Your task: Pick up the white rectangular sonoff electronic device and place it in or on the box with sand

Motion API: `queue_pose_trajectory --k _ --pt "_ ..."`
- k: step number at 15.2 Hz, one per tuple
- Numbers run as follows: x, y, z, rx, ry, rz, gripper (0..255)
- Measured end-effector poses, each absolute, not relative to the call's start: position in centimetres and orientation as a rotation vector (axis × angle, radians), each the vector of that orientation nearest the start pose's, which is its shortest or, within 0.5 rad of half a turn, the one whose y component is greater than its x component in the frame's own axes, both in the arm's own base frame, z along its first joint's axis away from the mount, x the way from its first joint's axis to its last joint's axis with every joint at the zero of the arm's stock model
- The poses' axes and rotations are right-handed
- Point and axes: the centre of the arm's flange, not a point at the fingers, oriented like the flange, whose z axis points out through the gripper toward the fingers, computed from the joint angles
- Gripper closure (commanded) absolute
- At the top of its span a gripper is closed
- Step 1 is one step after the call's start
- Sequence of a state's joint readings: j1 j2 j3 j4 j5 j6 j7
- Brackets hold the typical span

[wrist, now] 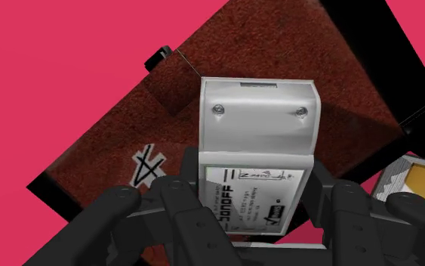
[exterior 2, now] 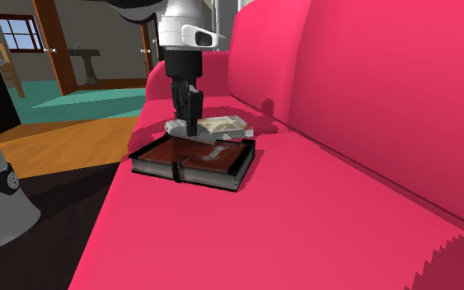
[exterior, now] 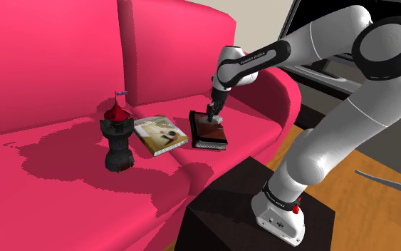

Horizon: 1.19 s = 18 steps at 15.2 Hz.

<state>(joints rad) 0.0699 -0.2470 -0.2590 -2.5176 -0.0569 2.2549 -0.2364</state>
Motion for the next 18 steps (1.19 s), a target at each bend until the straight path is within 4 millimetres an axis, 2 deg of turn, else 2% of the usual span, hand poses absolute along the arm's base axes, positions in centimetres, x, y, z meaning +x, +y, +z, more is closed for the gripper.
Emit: queue_pose_trajectory --k 5,11,12,18 --pt "42.8 -8.2 33.6 -3.115 -0.144 0.028 255" --pt "42.9 -8.2 33.1 -3.115 -0.143 0.028 255" --pt "42.9 -8.2 33.1 -3.115 -0.143 0.027 0" --pt "42.9 -8.2 33.1 -3.115 -0.144 0.027 0"
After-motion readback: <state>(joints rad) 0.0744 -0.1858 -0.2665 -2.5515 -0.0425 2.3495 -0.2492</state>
